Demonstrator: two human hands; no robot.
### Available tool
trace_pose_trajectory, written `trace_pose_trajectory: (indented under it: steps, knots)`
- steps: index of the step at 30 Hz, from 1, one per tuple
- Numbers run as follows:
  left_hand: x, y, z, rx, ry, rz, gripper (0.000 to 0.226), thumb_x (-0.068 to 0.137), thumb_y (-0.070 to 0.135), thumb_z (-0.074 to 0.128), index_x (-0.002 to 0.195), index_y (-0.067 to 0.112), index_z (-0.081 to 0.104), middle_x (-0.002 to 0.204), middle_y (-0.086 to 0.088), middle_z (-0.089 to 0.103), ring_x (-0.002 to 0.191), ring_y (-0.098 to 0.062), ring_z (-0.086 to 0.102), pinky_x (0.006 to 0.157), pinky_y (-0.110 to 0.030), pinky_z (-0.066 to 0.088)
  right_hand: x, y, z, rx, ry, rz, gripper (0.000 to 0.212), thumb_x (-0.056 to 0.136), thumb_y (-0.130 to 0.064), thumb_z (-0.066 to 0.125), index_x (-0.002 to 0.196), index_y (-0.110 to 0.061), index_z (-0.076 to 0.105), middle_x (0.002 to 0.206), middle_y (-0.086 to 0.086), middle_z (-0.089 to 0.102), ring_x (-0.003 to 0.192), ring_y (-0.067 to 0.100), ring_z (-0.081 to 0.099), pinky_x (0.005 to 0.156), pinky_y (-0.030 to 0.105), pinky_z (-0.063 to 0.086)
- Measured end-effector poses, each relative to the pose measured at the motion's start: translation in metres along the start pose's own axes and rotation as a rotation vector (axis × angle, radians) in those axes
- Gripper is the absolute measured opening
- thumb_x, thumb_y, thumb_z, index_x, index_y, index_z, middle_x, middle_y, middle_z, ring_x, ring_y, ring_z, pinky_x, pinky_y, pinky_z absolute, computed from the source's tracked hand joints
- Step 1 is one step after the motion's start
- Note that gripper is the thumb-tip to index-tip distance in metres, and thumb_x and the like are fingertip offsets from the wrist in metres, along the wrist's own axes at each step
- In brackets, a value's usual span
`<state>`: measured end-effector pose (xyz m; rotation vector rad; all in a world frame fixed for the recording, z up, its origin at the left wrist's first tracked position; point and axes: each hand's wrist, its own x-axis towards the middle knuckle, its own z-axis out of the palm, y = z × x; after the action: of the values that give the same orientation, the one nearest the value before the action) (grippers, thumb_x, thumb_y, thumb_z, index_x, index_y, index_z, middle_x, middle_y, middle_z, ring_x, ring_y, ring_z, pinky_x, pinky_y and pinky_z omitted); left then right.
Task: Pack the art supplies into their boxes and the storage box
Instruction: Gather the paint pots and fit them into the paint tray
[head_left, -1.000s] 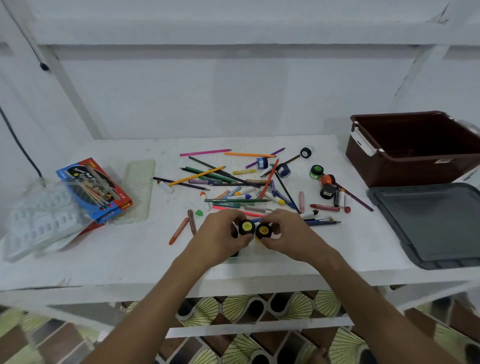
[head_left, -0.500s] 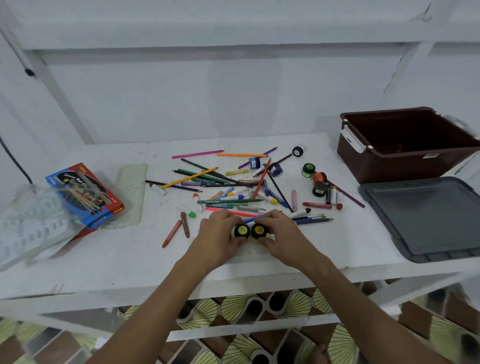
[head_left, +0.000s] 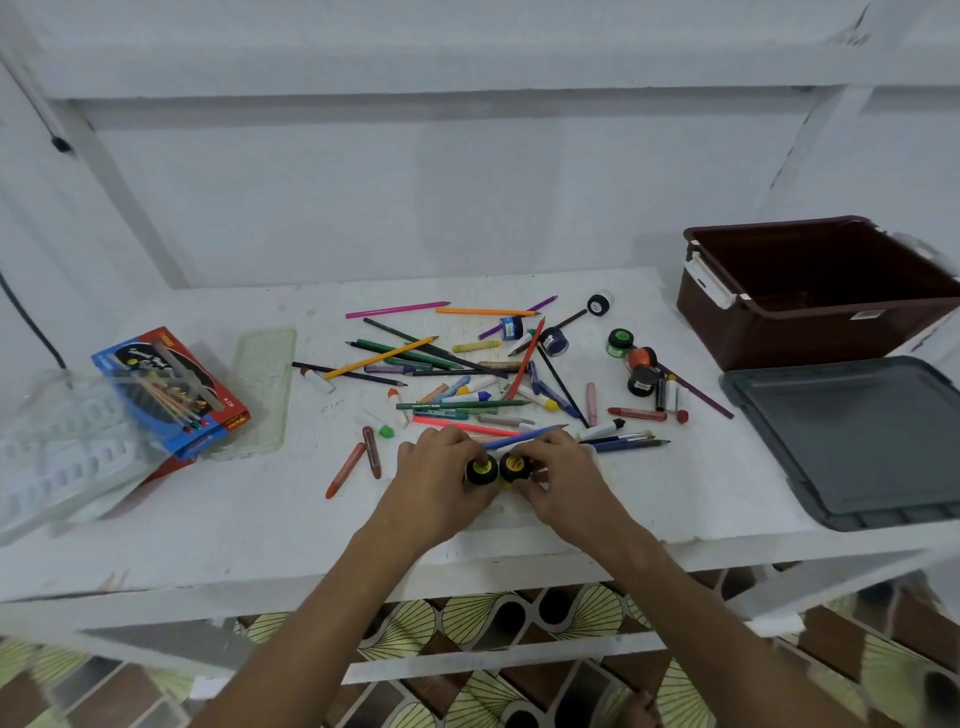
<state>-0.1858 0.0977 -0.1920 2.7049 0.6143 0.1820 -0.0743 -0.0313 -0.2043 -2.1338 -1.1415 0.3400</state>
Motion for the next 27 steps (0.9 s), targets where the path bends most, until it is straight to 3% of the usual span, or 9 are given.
trace_pose_trajectory:
  steps: [3, 7, 13, 16, 18, 22, 24, 27]
  knots:
    - [0.002, 0.0, -0.001, 0.0, 0.007, -0.004, 0.021, 0.088, 0.038, 0.061, 0.107, 0.03, 0.064, 0.109, 0.009, 0.054, 0.103, -0.015, 0.045, 0.079, -0.031, 0.03, -0.002, 0.0, 0.0, -0.05, 0.03, -0.009, 0.028, 0.084, -0.019, 0.069, 0.112, -0.018, 0.067, 0.1, -0.001, 0.062, 0.085, 0.005, 0.048, 0.086, 0.021, 0.046]
    - [0.007, 0.0, -0.005, 0.017, -0.031, 0.012, 0.018, 0.088, 0.034, 0.063, 0.105, 0.029, 0.066, 0.112, 0.009, 0.058, 0.103, -0.016, 0.047, 0.08, -0.033, 0.034, -0.002, 0.002, 0.0, -0.008, 0.053, 0.017, 0.027, 0.082, -0.022, 0.071, 0.108, -0.022, 0.069, 0.096, -0.006, 0.067, 0.078, 0.0, 0.052, 0.074, 0.006, 0.039]
    - [0.012, -0.002, -0.009, -0.046, -0.118, -0.022, 0.022, 0.08, 0.029, 0.069, 0.102, 0.029, 0.067, 0.109, 0.004, 0.054, 0.1, -0.017, 0.049, 0.085, -0.037, 0.047, 0.0, 0.004, 0.001, -0.025, 0.044, 0.035, 0.029, 0.08, -0.028, 0.073, 0.108, -0.024, 0.068, 0.098, -0.006, 0.07, 0.087, 0.004, 0.059, 0.083, 0.02, 0.05]
    - [0.018, -0.004, -0.019, -0.165, -0.143, -0.018, 0.021, 0.08, 0.024, 0.068, 0.101, 0.028, 0.067, 0.103, 0.008, 0.051, 0.095, -0.013, 0.052, 0.078, -0.027, 0.045, 0.0, 0.005, -0.008, 0.013, -0.053, 0.079, 0.043, 0.081, -0.033, 0.071, 0.122, -0.025, 0.06, 0.102, -0.006, 0.067, 0.082, -0.001, 0.058, 0.07, 0.009, 0.043]
    - [0.029, -0.006, -0.026, -0.166, -0.122, -0.016, 0.023, 0.083, 0.021, 0.066, 0.105, 0.025, 0.066, 0.105, 0.008, 0.052, 0.093, -0.009, 0.05, 0.077, -0.023, 0.042, 0.002, 0.007, -0.018, 0.006, -0.095, 0.105, 0.053, 0.081, -0.037, 0.071, 0.129, -0.026, 0.054, 0.093, -0.008, 0.065, 0.073, -0.004, 0.056, 0.066, 0.009, 0.041]
    - [0.072, -0.009, -0.034, -0.183, -0.058, -0.037, 0.027, 0.086, 0.02, 0.064, 0.113, 0.019, 0.065, 0.113, 0.002, 0.057, 0.091, -0.009, 0.052, 0.079, -0.022, 0.043, 0.03, 0.014, -0.042, 0.0, -0.011, 0.122, 0.04, 0.085, -0.033, 0.067, 0.121, -0.016, 0.061, 0.082, -0.008, 0.065, 0.067, -0.001, 0.057, 0.06, 0.006, 0.04]
    - [0.101, -0.009, -0.034, -0.168, -0.032, -0.026, 0.032, 0.087, 0.021, 0.062, 0.118, 0.018, 0.062, 0.117, -0.003, 0.058, 0.093, -0.012, 0.052, 0.081, -0.024, 0.042, 0.052, 0.022, -0.053, -0.024, 0.05, 0.129, 0.037, 0.086, -0.03, 0.067, 0.118, -0.013, 0.064, 0.093, 0.002, 0.069, 0.07, 0.003, 0.059, 0.06, 0.008, 0.042]
    - [0.146, -0.008, -0.033, -0.125, -0.022, -0.035, 0.041, 0.089, 0.023, 0.06, 0.129, 0.016, 0.054, 0.125, -0.008, 0.056, 0.107, -0.022, 0.054, 0.083, -0.025, 0.038, 0.088, 0.038, -0.064, -0.034, 0.132, 0.168, 0.039, 0.084, -0.029, 0.068, 0.118, -0.009, 0.063, 0.1, 0.008, 0.07, 0.082, 0.014, 0.063, 0.074, 0.023, 0.052]
